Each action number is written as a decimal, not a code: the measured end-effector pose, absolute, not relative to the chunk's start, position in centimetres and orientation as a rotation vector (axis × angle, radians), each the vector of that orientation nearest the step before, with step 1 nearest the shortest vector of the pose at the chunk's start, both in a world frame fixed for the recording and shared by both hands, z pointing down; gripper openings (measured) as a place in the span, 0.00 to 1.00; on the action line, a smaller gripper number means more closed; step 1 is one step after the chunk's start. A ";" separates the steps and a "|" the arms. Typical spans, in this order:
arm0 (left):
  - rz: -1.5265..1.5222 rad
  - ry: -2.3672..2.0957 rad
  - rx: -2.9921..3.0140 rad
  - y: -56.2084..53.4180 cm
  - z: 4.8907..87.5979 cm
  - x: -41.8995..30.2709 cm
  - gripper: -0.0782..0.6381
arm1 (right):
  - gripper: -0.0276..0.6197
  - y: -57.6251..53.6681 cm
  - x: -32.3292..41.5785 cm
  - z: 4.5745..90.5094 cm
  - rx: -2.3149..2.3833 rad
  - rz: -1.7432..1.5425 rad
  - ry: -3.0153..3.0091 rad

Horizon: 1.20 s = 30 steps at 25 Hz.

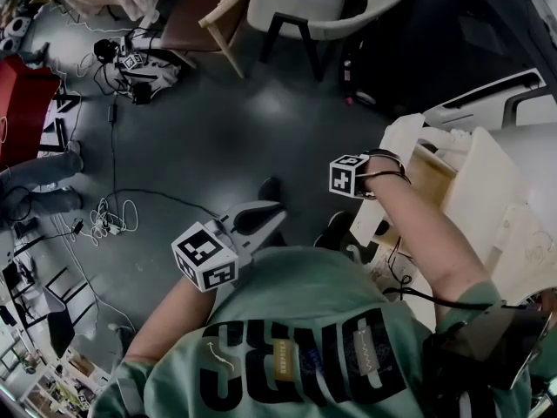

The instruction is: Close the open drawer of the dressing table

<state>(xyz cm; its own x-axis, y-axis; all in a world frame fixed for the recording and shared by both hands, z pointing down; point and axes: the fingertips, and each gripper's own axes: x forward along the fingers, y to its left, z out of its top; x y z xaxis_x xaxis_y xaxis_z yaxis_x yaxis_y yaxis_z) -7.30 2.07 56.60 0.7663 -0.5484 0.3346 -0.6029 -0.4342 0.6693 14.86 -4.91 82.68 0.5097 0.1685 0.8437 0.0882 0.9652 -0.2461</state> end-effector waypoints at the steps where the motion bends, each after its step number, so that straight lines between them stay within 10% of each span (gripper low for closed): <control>1: 0.086 -0.857 2.129 2.1 56.7 -7.3 0.15 | 0.31 -5.1 14.9 82.7 -0.265 0.040 -1.028; 8: 0.095 -0.852 2.128 2.1 56.6 -7.3 0.15 | 0.06 -5.6 15.3 83.1 -0.258 -0.025 -0.982; 30: 0.110 -0.801 2.145 2.1 56.4 -5.2 0.15 | 0.06 -5.0 19.9 83.4 -0.216 0.002 -0.940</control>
<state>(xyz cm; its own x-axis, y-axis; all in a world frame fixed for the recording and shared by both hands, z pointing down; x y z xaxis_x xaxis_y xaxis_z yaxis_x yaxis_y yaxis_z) -5.17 2.07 56.45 0.7936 -0.5065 0.3372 -0.5789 -0.4578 0.6748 19.86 -5.02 83.37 0.5914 0.0960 0.8006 0.0922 0.9783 -0.1854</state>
